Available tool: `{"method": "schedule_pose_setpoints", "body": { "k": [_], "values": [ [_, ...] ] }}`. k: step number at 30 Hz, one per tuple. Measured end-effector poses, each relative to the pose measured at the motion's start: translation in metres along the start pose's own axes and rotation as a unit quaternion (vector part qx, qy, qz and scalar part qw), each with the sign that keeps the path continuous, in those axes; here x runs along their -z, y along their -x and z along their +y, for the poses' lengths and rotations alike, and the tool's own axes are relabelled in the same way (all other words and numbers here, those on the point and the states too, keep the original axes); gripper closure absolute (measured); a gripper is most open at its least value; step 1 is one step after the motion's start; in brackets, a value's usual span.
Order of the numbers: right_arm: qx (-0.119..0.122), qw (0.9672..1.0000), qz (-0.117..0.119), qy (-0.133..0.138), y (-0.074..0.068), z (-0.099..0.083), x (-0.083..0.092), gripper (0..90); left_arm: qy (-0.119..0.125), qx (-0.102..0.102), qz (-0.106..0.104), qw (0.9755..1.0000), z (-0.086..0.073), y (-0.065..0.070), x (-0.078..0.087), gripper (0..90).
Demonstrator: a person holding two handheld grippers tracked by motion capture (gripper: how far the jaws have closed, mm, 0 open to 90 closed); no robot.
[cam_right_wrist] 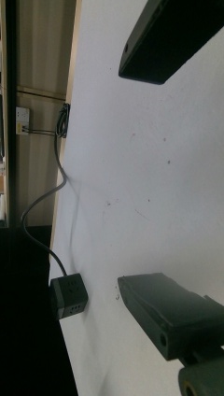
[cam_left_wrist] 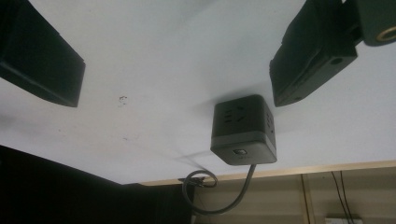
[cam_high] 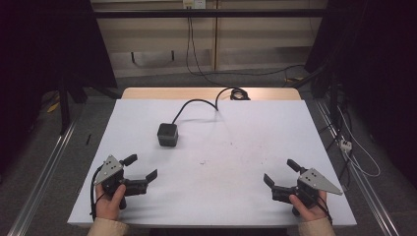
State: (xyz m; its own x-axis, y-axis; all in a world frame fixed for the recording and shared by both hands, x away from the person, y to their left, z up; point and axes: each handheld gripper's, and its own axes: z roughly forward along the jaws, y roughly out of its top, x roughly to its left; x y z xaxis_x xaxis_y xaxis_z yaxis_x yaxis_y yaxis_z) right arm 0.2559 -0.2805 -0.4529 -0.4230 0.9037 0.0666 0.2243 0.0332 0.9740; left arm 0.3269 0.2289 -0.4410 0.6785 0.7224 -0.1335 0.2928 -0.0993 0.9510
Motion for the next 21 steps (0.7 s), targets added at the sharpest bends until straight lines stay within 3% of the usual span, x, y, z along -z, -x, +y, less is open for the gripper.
{"method": "schedule_pose_setpoints", "body": {
  "k": [21],
  "values": [
    [0.006, 1.0, -0.001, -0.002, 0.0002, 0.0004, -0.0011, 1.5, 0.009, 0.008, 0.0, 0.9999, 0.0047, -0.0011, -0.007, 2.9]
  ]
}}
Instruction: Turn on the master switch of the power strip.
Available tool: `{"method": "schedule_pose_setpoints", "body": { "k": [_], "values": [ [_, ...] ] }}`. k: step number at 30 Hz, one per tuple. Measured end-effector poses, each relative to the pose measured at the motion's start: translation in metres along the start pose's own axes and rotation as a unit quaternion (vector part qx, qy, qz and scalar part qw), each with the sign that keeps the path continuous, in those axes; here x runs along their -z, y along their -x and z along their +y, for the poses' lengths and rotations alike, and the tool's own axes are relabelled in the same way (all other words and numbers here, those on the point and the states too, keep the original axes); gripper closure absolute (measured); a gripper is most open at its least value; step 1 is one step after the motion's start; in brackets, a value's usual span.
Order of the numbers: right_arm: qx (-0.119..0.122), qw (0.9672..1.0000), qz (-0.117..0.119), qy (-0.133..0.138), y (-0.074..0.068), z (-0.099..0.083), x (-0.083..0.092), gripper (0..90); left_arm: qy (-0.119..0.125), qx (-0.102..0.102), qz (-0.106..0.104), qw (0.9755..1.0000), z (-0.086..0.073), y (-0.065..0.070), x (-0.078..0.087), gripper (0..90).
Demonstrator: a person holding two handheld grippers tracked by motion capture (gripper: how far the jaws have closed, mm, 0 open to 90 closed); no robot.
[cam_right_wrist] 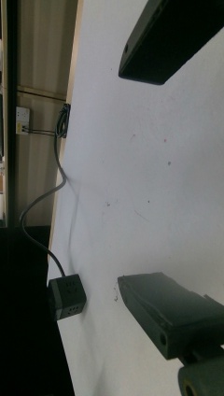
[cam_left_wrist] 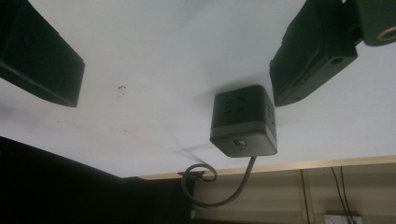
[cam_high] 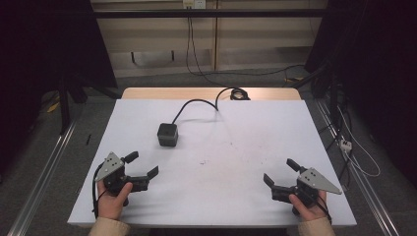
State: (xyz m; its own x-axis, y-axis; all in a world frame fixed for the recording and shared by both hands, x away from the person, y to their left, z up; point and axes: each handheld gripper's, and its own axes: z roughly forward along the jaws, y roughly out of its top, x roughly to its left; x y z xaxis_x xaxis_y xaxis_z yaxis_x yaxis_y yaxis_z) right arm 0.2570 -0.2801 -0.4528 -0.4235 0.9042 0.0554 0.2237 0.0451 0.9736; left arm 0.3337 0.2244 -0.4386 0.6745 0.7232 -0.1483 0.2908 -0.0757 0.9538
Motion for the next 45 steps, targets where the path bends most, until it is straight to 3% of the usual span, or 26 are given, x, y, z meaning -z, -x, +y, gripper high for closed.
{"method": "schedule_pose_setpoints", "body": {
  "k": [24, 45],
  "values": [
    [0.004, 1.0, -0.001, 0.001, 0.001, -0.001, 0.0, 1.6, -0.015, 0.01, 0.009, 0.9998, 0.007, -0.006, -0.024, 4.3],
    [0.004, 1.0, 0.0, 0.001, 0.001, -0.001, 0.0, 1.6, -0.005, 0.016, 0.017, 0.9997, 0.012, -0.014, -0.044, 6.4]
  ]
}}
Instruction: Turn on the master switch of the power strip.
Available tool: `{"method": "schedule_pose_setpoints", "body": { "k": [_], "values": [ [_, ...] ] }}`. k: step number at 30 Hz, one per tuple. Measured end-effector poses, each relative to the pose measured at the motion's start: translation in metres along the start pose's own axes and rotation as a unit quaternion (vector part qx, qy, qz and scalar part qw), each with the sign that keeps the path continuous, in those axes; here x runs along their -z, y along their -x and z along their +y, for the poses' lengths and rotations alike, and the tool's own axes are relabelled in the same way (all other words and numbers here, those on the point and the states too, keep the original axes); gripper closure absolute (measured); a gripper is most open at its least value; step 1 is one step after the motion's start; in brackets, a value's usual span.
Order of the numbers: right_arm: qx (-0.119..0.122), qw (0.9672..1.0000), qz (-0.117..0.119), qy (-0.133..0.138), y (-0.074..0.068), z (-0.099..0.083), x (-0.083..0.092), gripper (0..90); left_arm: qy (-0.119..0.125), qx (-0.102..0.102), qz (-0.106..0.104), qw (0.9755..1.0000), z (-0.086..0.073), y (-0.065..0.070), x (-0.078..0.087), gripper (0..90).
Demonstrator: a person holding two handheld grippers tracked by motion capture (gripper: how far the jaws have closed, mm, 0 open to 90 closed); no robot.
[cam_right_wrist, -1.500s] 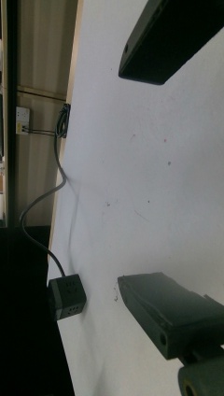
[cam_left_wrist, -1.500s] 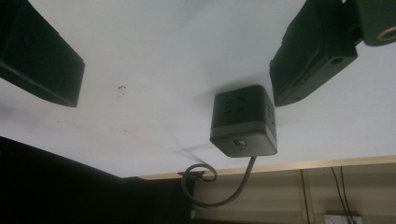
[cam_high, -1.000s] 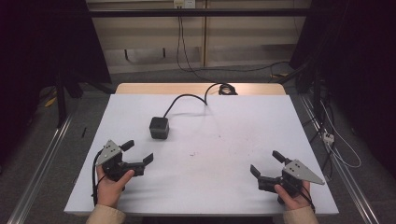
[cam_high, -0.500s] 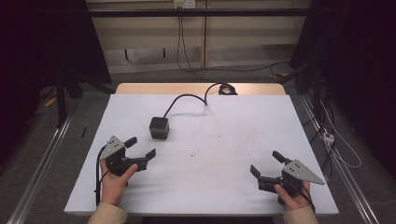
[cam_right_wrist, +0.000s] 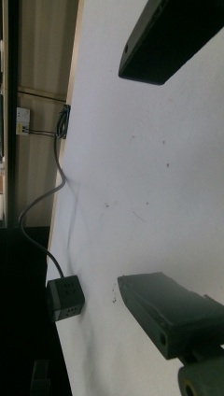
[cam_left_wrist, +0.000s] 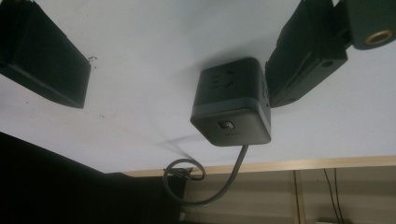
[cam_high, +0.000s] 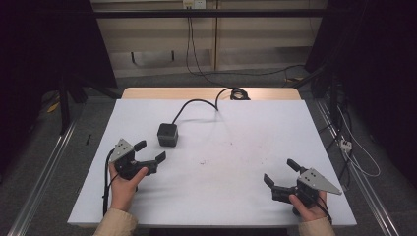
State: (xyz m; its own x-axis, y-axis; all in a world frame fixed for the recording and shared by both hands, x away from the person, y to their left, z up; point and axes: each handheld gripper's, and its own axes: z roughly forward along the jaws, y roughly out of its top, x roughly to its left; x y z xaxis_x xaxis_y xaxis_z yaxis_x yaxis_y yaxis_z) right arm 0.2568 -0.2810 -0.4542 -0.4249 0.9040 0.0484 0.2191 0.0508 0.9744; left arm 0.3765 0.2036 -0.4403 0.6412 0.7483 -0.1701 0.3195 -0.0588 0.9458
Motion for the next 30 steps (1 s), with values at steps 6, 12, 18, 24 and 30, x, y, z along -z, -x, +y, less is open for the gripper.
{"method": "schedule_pose_setpoints", "body": {
  "k": [6, 12, 18, 24, 30],
  "values": [
    [-0.003, 1.0, -0.001, 0.0, 0.0, 0.0, 0.0, 1.6, 0.004, 0.0, 0.004, 1.0, 0.003, -0.001, -0.007, 6.7],
    [-0.004, 1.0, -0.003, 0.0, 0.0, 0.0, 0.001, 1.6, 0.005, -0.005, 0.008, 0.9999, 0.004, -0.003, -0.012, 7.8],
    [0.0, 1.0, -0.003, 0.001, 0.0, 0.0, 0.001, 1.6, 0.006, -0.005, 0.009, 0.9999, 0.005, -0.003, -0.015, 9.8],
    [-0.003, 1.0, -0.001, 0.0, 0.0, 0.0, 0.001, 1.6, 0.008, -0.005, 0.016, 0.9998, 0.008, -0.007, -0.017, 11.2],
    [0.001, 1.0, -0.002, 0.001, 0.001, 0.0, 0.001, 1.6, 0.009, -0.004, 0.017, 0.9998, 0.01, -0.008, -0.019, 13.6]
  ]
}}
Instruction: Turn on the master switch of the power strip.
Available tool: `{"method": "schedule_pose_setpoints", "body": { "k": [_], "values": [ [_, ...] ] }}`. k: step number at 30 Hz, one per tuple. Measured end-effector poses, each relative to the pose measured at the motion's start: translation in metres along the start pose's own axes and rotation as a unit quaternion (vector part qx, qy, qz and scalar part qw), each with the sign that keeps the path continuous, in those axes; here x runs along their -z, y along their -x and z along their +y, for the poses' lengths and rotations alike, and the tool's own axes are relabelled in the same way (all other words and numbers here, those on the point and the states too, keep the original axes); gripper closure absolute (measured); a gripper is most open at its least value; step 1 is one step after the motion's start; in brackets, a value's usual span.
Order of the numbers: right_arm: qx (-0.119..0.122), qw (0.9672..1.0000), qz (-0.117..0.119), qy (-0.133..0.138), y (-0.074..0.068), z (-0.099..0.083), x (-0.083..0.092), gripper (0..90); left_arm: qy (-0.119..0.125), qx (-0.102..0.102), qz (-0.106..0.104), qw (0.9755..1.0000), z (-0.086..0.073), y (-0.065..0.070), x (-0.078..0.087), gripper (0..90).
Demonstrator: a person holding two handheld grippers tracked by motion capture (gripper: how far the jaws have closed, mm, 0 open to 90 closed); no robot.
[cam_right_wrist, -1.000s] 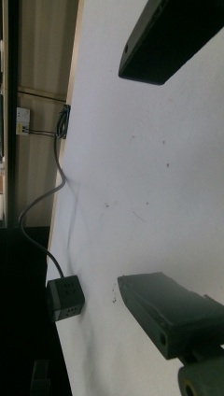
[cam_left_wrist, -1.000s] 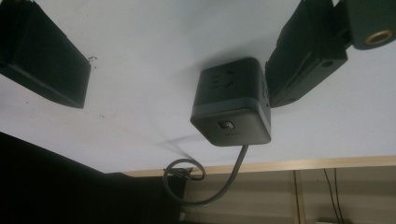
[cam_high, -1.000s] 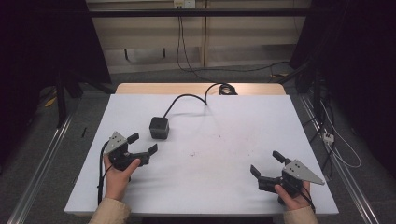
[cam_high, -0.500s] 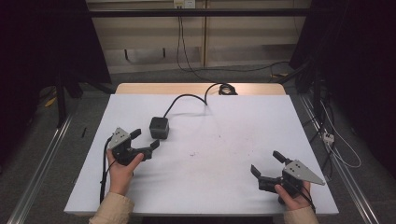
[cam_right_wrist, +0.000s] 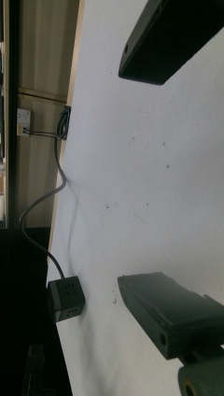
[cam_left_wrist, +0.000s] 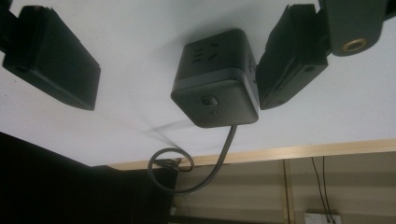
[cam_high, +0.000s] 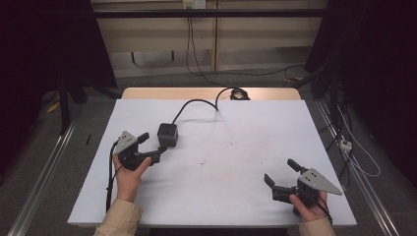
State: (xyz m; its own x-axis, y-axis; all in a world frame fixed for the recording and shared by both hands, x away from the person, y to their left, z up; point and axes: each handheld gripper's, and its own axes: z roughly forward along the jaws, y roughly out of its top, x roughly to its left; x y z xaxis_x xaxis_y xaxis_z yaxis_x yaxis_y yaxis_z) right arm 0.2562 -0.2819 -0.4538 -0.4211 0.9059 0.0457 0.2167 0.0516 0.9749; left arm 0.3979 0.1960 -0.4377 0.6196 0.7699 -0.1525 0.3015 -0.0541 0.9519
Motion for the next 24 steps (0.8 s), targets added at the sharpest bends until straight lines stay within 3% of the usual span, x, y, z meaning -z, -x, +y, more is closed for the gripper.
{"method": "schedule_pose_setpoints", "body": {
  "k": [13, 24],
  "values": [
    [0.0, 1.0, 0.0, 0.001, -0.0001, 0.0003, 0.0004, 1.6, -0.003, -0.002, 0.001, 1.0, 0.0035, -0.0008, -0.0047, 20.0],
    [0.0, 1.0, -0.002, 0.001, 0.0001, 0.0003, 0.0006, 1.6, -0.009, -0.01, -0.002, 0.9999, 0.0072, -0.0001, -0.0098, 35.5]
  ]
}}
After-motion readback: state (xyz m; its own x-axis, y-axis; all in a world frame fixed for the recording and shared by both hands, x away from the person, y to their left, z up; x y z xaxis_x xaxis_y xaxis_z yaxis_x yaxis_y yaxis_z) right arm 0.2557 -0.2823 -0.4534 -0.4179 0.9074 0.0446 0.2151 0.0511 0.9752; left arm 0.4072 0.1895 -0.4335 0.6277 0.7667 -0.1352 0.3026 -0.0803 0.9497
